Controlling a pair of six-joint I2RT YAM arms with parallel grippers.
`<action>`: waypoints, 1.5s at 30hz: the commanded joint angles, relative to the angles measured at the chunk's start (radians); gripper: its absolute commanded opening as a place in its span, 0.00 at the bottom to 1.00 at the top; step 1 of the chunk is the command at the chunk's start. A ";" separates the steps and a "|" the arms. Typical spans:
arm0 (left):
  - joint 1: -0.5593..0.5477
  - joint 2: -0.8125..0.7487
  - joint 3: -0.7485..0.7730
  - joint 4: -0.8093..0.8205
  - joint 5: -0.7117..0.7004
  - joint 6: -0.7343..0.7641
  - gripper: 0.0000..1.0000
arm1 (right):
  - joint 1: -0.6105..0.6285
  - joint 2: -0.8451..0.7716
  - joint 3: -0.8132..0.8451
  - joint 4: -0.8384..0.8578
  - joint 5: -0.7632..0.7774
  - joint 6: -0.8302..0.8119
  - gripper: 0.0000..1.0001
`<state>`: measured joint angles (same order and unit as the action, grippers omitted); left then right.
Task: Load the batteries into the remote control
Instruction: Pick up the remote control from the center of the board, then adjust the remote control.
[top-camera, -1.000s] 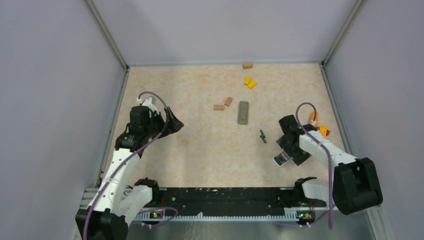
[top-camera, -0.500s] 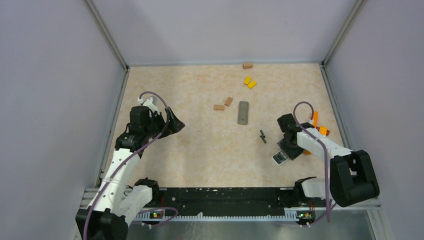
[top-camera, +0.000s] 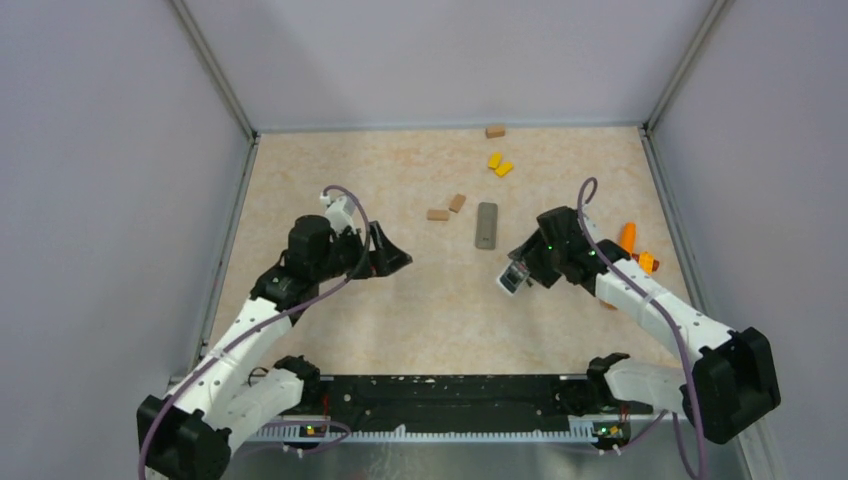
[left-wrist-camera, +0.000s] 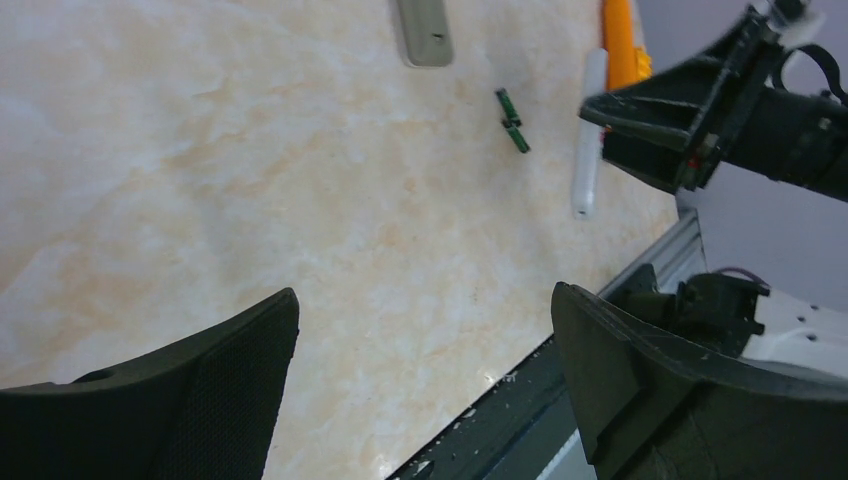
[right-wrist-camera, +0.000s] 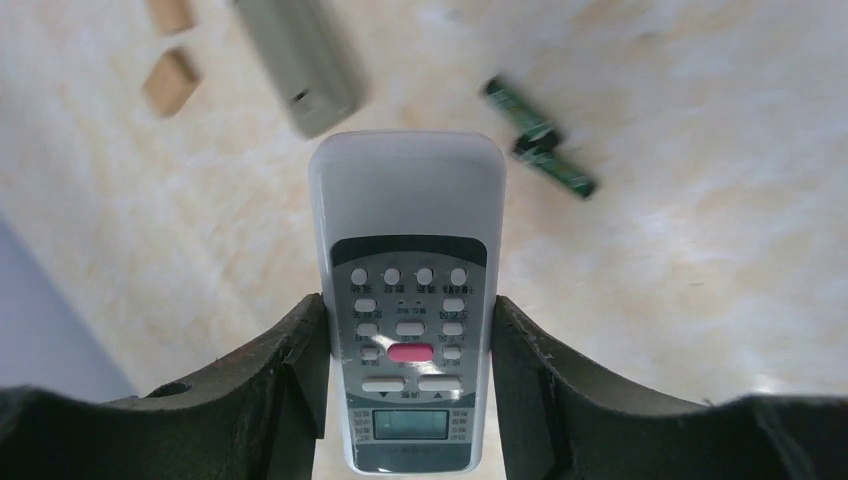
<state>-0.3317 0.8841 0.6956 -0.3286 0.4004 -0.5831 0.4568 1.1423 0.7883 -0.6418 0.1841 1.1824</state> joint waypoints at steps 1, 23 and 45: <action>-0.129 0.038 -0.022 0.228 -0.016 -0.082 0.99 | 0.112 0.001 0.024 0.277 -0.115 0.036 0.26; -0.498 0.370 0.150 0.352 -0.436 -0.080 0.76 | 0.237 0.194 0.166 0.525 -0.328 0.048 0.26; -0.501 0.293 0.271 0.140 -0.343 0.307 0.00 | 0.141 0.090 0.149 0.548 -0.352 -0.108 0.90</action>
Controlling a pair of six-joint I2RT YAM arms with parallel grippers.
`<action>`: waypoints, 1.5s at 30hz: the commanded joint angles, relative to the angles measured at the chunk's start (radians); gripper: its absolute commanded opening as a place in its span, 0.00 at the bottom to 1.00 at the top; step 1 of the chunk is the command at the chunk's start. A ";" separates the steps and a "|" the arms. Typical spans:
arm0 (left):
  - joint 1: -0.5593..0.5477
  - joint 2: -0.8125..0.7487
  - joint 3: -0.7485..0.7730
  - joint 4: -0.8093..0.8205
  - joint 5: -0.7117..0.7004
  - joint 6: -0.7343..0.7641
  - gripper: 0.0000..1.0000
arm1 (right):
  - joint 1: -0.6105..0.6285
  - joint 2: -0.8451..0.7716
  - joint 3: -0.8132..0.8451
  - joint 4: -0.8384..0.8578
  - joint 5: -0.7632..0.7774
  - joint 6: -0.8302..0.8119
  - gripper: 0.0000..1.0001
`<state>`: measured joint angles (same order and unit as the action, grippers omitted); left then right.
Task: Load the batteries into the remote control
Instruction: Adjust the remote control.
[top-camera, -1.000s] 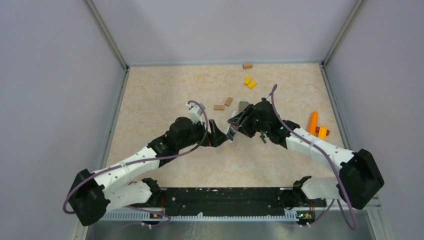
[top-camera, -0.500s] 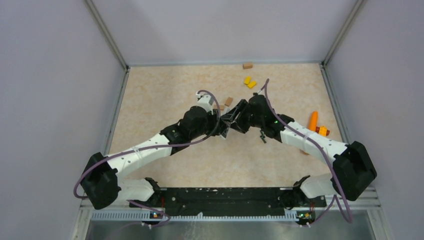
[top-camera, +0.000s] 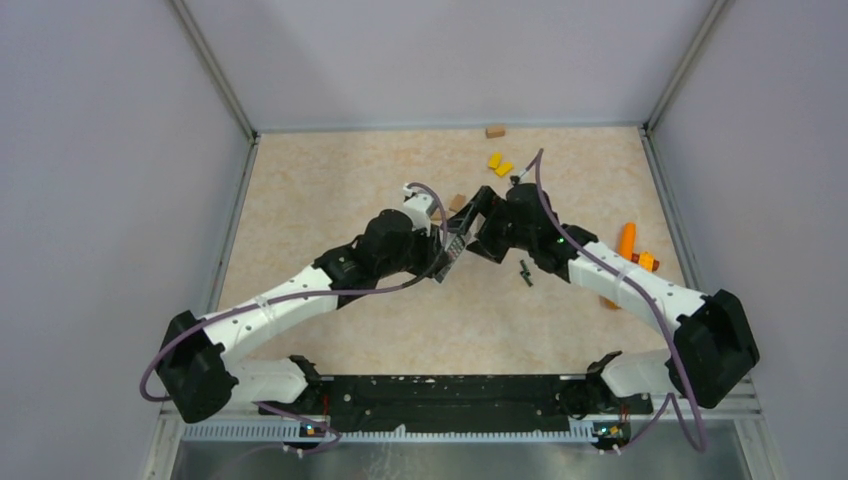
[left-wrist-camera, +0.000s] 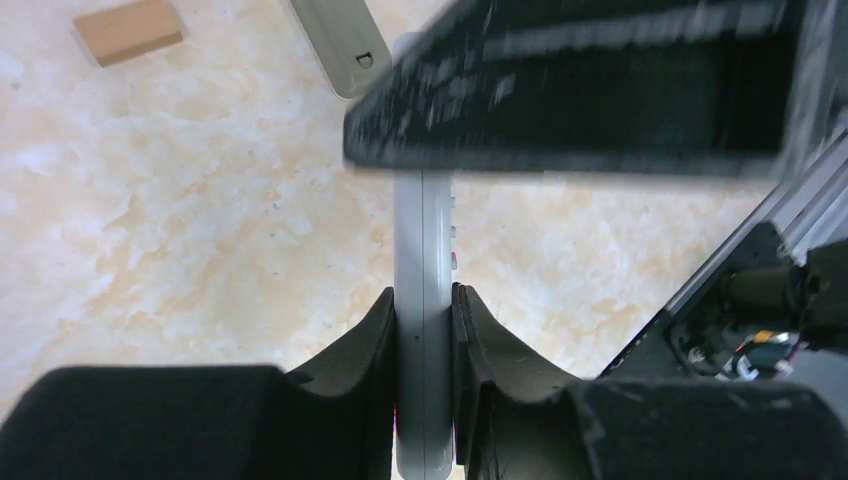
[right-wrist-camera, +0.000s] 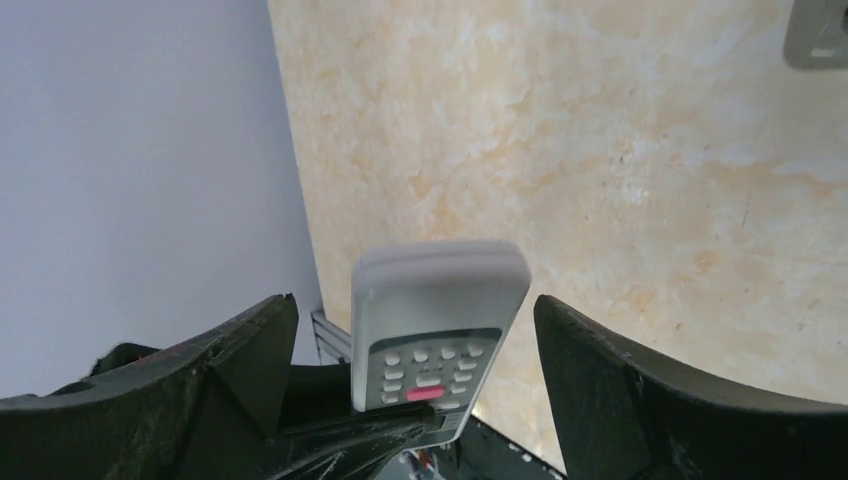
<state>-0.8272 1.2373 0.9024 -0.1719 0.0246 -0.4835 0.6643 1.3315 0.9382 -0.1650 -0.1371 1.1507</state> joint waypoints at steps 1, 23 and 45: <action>-0.006 -0.063 0.069 -0.022 0.026 0.254 0.00 | -0.086 -0.122 -0.013 0.099 -0.045 -0.075 0.90; -0.015 -0.071 -0.263 0.943 -0.190 1.683 0.00 | -0.126 -0.127 0.053 0.090 -0.124 0.247 0.79; -0.014 -0.068 -0.251 0.926 -0.116 1.844 0.00 | -0.135 -0.061 0.053 0.372 -0.215 0.325 0.74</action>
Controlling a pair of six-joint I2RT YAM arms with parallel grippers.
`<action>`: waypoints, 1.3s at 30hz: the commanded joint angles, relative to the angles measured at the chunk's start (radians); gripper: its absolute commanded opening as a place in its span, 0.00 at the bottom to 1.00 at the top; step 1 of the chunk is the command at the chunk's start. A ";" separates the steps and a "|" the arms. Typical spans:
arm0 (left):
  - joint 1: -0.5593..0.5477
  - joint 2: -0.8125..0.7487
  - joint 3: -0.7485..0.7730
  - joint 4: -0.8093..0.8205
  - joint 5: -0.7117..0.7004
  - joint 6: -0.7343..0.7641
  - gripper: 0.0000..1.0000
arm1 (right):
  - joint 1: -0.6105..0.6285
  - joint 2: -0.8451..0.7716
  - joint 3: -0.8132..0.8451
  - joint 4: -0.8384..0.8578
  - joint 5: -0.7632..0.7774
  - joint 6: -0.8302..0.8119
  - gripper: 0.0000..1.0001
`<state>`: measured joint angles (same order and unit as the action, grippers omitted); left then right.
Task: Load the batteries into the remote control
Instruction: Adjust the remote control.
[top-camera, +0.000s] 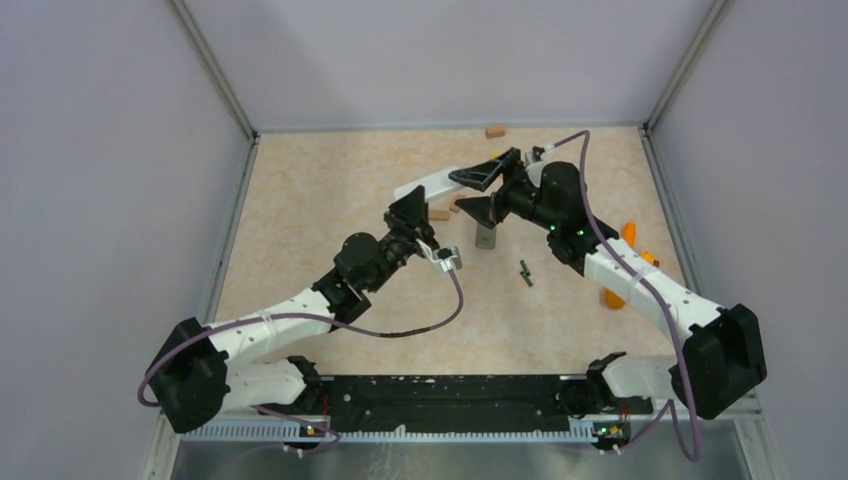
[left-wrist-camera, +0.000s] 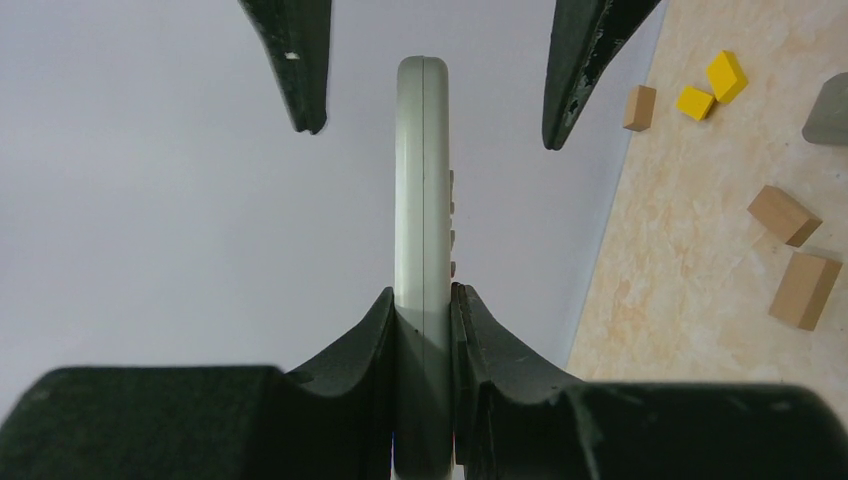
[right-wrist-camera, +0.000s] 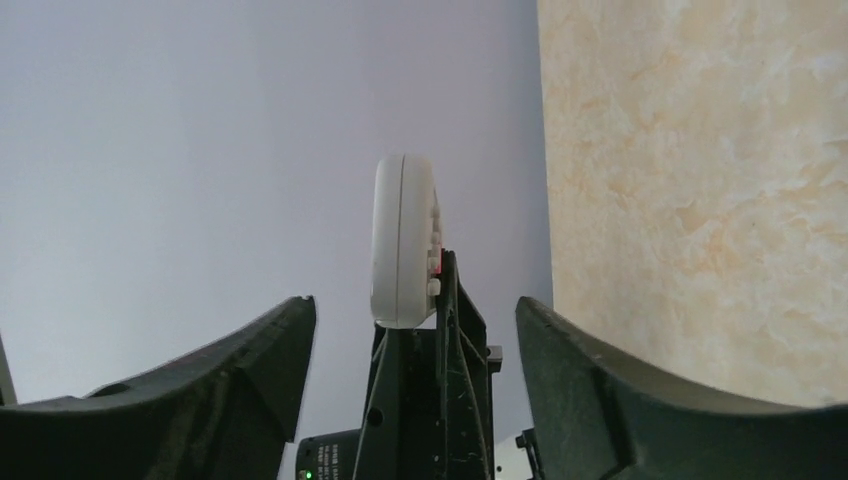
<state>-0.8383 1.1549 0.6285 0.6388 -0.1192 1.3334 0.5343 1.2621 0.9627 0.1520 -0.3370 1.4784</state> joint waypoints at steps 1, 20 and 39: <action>-0.004 0.015 0.021 0.126 0.026 0.028 0.00 | -0.008 0.027 0.043 0.043 -0.035 -0.008 0.67; 0.000 -0.133 0.272 -0.487 -0.152 -1.161 0.99 | -0.038 0.016 -0.059 0.368 0.062 -0.138 0.00; 0.342 -0.124 0.273 -0.357 0.590 -2.368 0.98 | -0.038 -0.020 -0.239 0.855 0.070 -0.024 0.00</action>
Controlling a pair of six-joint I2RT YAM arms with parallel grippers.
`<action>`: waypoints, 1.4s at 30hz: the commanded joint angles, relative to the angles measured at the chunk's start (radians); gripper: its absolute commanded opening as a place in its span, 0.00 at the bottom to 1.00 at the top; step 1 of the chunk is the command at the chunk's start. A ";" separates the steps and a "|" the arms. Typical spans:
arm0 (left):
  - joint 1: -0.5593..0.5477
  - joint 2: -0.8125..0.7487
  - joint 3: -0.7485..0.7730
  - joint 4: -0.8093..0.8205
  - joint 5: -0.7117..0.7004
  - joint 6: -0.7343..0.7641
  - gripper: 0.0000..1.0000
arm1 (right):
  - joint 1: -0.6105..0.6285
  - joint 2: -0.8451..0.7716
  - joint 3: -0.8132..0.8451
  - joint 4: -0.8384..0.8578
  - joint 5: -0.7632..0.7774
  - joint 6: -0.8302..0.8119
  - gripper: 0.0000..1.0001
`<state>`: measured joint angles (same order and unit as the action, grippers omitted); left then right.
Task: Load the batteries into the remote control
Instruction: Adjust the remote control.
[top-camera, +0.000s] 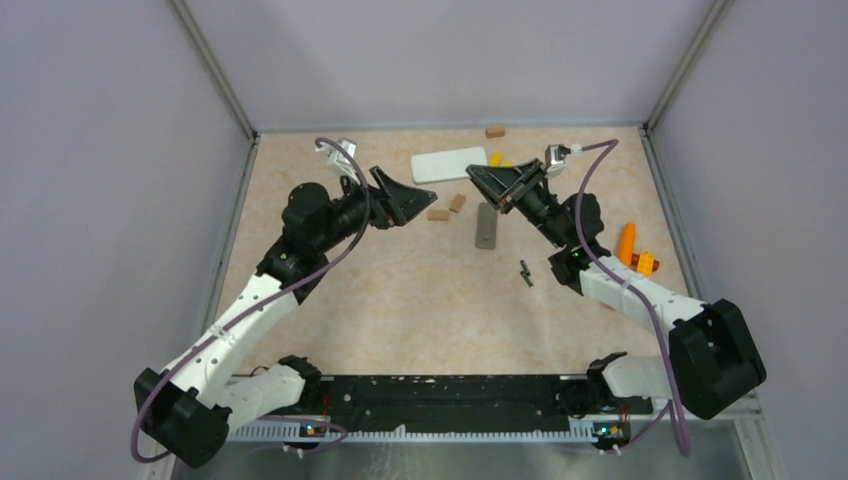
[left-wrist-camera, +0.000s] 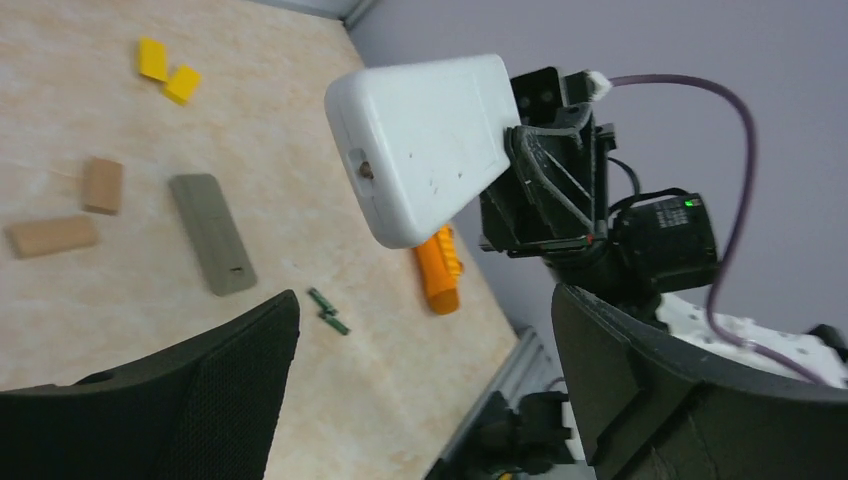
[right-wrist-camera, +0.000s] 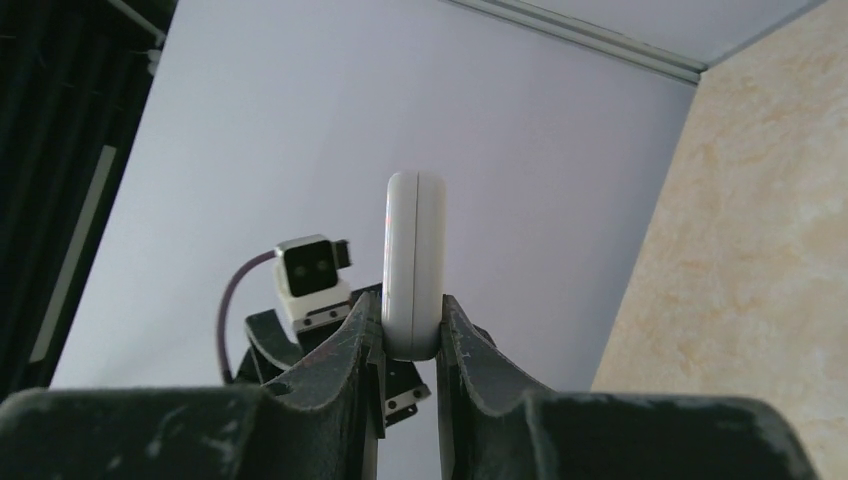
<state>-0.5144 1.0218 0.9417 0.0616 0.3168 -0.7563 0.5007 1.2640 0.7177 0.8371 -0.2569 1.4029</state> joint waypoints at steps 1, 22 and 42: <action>0.020 0.018 -0.060 0.280 0.159 -0.321 0.97 | -0.004 -0.025 0.007 0.159 -0.015 0.049 0.00; 0.054 0.179 -0.093 0.588 0.231 -0.463 0.45 | 0.041 0.047 -0.021 0.180 -0.144 0.051 0.00; 0.148 0.156 -0.086 0.334 0.668 -0.163 0.00 | -0.067 0.048 0.000 0.055 -0.567 -0.313 0.77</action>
<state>-0.3683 1.2201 0.8303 0.4423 0.8455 -1.0180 0.4400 1.3170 0.6392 0.9165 -0.6613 1.2446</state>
